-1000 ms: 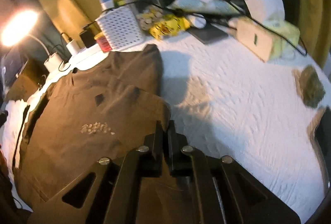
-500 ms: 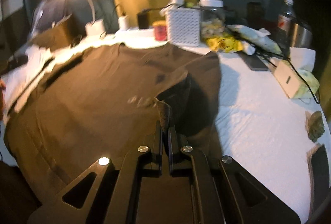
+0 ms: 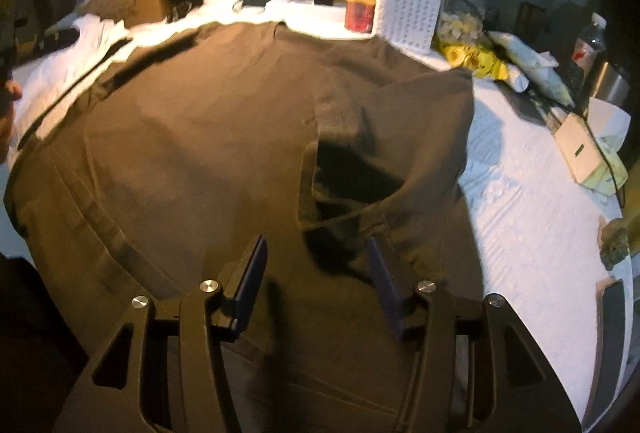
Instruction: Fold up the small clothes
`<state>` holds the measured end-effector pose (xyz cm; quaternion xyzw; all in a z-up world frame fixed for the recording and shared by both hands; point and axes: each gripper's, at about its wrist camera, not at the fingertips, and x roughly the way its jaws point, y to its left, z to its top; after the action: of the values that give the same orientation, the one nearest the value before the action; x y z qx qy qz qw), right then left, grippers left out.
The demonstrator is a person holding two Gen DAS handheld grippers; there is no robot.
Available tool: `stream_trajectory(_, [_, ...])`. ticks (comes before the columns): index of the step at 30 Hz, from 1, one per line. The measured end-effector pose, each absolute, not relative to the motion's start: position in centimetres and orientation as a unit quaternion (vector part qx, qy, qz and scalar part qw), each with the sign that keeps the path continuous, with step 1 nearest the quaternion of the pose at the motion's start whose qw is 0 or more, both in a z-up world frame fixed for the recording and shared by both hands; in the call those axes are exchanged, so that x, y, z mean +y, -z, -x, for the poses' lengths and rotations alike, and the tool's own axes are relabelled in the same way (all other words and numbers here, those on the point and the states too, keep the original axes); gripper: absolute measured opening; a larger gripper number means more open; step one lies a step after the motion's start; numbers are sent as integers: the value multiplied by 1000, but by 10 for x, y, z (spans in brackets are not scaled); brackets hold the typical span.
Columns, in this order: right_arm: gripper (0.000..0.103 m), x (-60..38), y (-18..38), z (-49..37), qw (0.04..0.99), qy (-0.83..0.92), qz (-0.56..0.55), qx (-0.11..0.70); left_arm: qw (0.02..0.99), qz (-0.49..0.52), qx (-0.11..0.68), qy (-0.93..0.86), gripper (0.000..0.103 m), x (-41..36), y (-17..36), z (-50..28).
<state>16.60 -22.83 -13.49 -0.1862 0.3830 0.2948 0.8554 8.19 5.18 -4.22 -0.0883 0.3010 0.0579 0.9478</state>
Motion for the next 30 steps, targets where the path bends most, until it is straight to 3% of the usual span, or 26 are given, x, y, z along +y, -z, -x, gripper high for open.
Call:
stream_trajectory(8, [55, -219, 125, -199, 877, -276, 134, 371, 946, 92, 304, -70, 102, 63, 46, -78])
stream_trajectory(18, [55, -217, 147, -184, 834, -300, 118, 449, 940, 102, 312, -89, 102, 85, 57, -76])
stream_trajectory(30, [55, -202, 123, -173, 861, -265, 126, 416, 934, 96, 329, -103, 102, 128, 69, -84])
